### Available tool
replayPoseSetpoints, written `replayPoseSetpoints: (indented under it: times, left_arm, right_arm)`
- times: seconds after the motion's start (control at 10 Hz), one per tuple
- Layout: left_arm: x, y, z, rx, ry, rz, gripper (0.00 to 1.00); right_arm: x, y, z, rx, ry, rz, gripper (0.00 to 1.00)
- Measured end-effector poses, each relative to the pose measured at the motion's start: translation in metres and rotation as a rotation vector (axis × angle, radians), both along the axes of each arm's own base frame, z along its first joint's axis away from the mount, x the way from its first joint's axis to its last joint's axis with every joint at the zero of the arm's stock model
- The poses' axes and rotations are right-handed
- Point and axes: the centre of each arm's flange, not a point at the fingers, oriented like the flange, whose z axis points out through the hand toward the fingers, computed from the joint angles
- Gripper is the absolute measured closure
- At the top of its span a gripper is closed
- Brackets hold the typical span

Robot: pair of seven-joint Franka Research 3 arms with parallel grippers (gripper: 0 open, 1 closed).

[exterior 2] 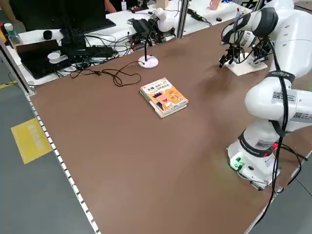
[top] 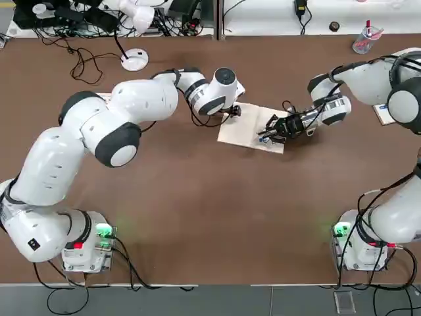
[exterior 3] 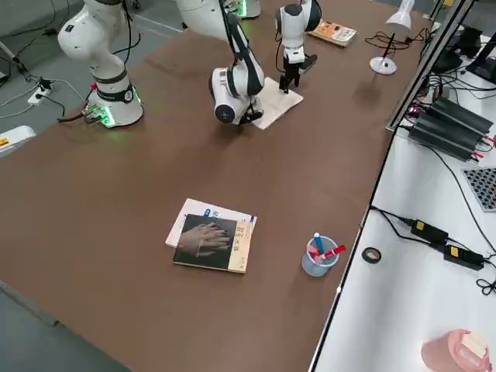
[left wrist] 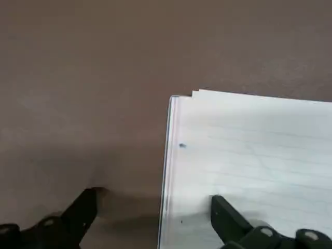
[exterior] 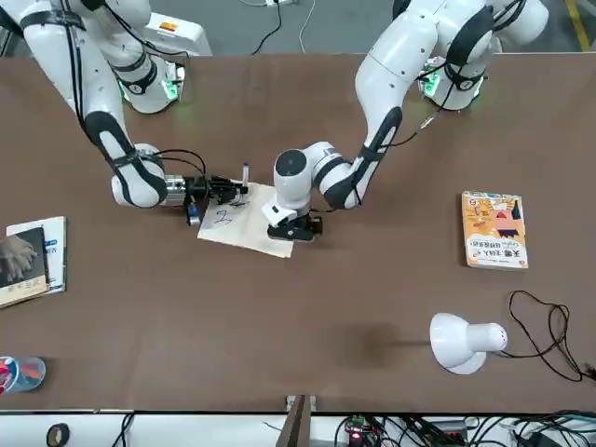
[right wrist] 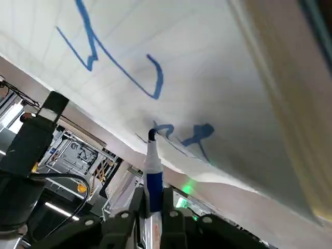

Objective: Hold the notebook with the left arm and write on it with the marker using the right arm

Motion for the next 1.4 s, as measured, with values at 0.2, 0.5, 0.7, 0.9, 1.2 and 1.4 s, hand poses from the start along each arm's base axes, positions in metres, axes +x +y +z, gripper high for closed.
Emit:
replayPoseSetpoints:
  times: [0.2, 0.5, 0.7, 0.9, 1.2, 1.4]
  left_arm:
    - [0.000, 0.000, 0.000, 0.000, 0.000, 0.000, 0.00]
    - [0.000, 0.000, 0.000, 0.000, 0.000, 0.000, 0.00]
    - [0.000, 0.000, 0.000, 0.000, 0.000, 0.000, 0.00]
    - [0.000, 0.000, 0.000, 0.000, 0.000, 0.000, 0.00]
    - [0.000, 0.000, 0.000, 0.000, 0.000, 0.000, 0.00]
    - [0.000, 0.000, 0.000, 0.000, 0.000, 0.000, 0.00]
  right_arm:
    - [0.000, 0.001, -0.001, 0.002, 0.001, -0.001, 0.83]
    - [0.000, 0.005, -0.001, 0.010, 0.006, -0.017, 0.83]
    - [0.000, 0.007, -0.001, 0.013, 0.007, -0.021, 0.83]
    - [0.000, 0.007, -0.001, 0.013, 0.007, -0.022, 0.83]
    - [0.009, 0.001, 0.003, 0.014, 0.000, -0.040, 0.83]
    - [0.024, -0.008, 0.014, 0.011, 0.001, -0.063, 0.83]
